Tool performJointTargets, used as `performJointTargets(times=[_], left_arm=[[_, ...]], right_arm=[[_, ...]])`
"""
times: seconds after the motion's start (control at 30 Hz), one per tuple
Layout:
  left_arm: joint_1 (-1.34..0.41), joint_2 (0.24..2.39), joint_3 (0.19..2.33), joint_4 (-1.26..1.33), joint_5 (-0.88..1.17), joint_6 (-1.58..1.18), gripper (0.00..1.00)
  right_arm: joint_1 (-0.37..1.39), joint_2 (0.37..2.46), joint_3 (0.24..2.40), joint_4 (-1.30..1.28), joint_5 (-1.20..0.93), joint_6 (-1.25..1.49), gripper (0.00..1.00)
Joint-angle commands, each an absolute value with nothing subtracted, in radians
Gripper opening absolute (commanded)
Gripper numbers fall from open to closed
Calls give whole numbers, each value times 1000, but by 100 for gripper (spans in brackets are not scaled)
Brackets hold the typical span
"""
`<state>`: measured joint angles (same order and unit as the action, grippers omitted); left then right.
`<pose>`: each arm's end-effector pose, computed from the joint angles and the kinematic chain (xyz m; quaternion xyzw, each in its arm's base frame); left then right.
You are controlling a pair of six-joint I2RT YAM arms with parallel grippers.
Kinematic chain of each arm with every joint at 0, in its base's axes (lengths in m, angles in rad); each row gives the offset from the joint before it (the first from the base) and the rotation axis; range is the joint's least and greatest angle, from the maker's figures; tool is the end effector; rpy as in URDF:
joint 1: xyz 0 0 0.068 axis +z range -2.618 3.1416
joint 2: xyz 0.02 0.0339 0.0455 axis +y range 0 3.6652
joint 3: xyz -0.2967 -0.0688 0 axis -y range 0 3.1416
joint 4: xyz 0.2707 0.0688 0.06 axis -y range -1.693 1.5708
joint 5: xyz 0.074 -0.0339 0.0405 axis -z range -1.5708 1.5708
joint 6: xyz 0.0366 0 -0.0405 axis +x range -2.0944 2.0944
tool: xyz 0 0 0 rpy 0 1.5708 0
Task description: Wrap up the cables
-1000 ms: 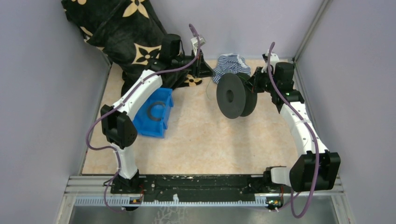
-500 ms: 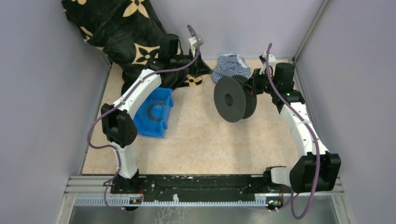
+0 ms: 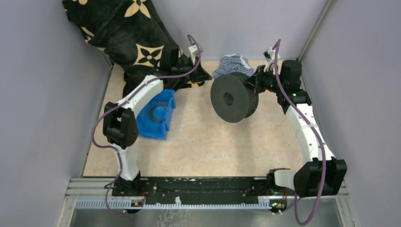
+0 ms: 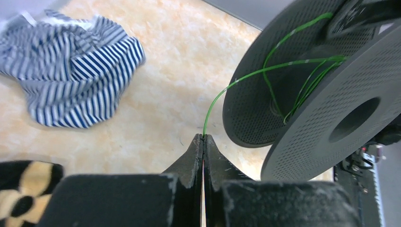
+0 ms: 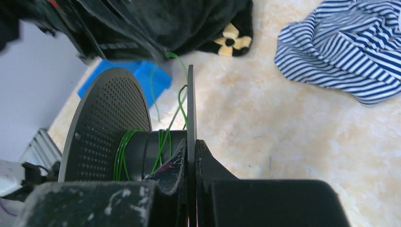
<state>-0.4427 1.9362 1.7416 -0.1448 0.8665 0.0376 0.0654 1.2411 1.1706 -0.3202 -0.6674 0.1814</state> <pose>0.4356 -0.2374 0.3646 0.4117 0.6620 -0.4412 0.4445 0.2911 0.0418 0.3959 -0.1364 0.7943 0.3348 0.4882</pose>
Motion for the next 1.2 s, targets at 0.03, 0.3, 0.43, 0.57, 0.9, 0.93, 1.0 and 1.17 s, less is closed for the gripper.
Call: performJointTargets(times=[0.03, 0.3, 0.43, 0.57, 0.9, 0.93, 1.0, 1.17], left_arm=[[-443, 1886, 1622, 35, 919, -98, 0], [-443, 1860, 1517, 264, 981, -349, 0], [-443, 1865, 1477, 379, 1024, -500, 0], [-443, 1867, 1438, 485, 1056, -597, 0], [-447, 1894, 1357, 730, 1100, -780, 0], [-452, 1898, 1356, 736, 1103, -783, 0], [-457, 1906, 1345, 779, 1107, -804, 0], [-475, 1920, 1318, 830, 1108, -823, 0]], right_arm=[[74, 1243, 1275, -148, -724, 353, 0], [72, 1268, 1260, -38, -730, 490, 0], [72, 1269, 1240, 18, -735, 538, 0], [72, 1269, 1215, 72, -724, 585, 0], [72, 1283, 1136, 201, -702, 693, 0], [72, 1287, 1126, 222, -708, 711, 0], [72, 1296, 1108, 252, -712, 740, 0], [72, 1305, 1075, 315, -715, 782, 0]])
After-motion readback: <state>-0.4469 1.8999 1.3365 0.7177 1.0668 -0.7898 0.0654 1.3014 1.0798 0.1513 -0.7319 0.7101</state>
